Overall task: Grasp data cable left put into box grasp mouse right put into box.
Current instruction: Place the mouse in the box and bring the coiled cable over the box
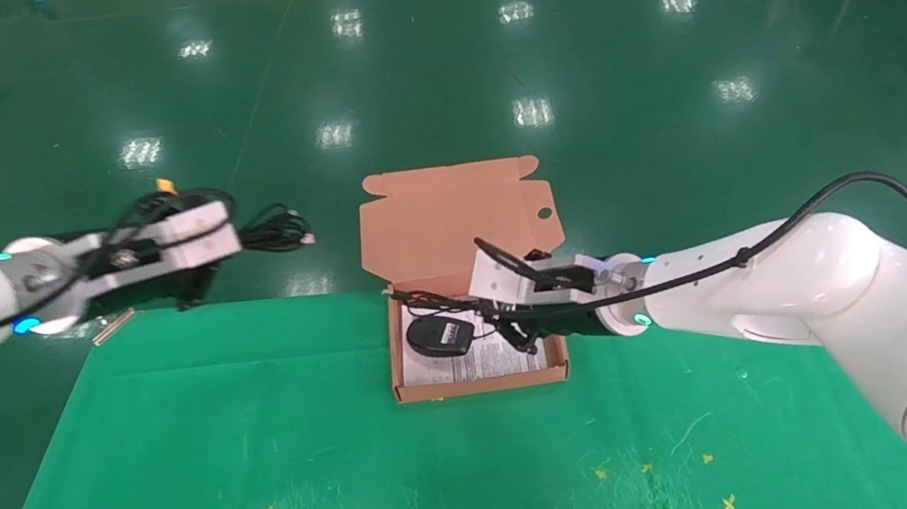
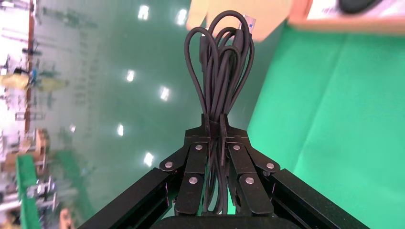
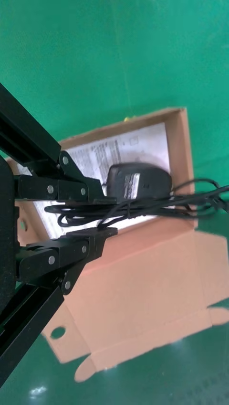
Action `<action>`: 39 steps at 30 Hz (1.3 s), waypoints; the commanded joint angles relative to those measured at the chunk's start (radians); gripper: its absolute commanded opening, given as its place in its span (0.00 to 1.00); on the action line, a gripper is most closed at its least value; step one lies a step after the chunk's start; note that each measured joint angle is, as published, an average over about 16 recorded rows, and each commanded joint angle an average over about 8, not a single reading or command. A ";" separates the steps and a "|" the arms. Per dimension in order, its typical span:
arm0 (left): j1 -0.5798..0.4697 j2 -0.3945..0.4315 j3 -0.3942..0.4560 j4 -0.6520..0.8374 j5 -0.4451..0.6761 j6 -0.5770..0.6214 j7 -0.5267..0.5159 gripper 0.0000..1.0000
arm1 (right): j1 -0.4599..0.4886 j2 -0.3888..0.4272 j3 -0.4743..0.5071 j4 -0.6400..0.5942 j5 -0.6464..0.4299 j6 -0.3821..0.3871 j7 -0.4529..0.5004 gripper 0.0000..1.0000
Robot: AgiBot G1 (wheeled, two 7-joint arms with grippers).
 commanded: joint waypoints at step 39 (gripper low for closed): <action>0.168 0.383 0.146 0.260 -0.128 -0.362 0.271 1.00 | 0.005 0.531 -0.047 0.869 -0.319 -0.067 0.550 1.00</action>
